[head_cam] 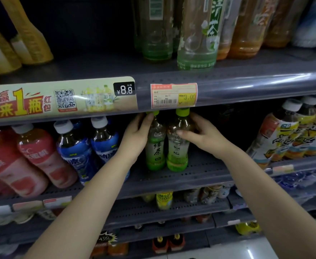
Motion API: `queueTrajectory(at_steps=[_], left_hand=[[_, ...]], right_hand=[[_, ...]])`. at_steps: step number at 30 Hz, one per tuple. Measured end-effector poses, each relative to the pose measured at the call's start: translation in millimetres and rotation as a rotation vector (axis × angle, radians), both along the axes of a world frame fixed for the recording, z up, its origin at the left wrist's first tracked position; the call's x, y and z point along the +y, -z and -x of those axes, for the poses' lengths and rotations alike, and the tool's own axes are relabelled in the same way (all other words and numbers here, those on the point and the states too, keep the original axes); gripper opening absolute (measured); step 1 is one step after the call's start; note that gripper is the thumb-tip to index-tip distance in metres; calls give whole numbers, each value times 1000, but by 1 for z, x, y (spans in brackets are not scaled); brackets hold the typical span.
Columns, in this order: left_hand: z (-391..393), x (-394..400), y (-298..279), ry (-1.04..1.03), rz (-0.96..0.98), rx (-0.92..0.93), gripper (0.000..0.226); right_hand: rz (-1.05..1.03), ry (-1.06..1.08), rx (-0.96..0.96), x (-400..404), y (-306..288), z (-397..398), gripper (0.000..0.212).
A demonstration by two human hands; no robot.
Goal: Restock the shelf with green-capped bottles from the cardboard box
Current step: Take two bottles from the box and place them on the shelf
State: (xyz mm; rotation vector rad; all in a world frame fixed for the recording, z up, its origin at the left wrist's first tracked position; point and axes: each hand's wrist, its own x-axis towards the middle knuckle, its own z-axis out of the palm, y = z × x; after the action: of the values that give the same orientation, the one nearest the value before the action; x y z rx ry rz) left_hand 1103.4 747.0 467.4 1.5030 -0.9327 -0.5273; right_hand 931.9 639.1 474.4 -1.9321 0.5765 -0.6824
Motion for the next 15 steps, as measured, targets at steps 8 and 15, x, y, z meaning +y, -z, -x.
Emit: queueTrajectory(at_steps=[8,15], left_hand=[[-3,7,7,127,-22,-165,55],[-5,4,7,163,-72,-72,78]], right_hand=[[83,123,20,8,4,-2,71],[-15,43,37,7,6,-3,67]])
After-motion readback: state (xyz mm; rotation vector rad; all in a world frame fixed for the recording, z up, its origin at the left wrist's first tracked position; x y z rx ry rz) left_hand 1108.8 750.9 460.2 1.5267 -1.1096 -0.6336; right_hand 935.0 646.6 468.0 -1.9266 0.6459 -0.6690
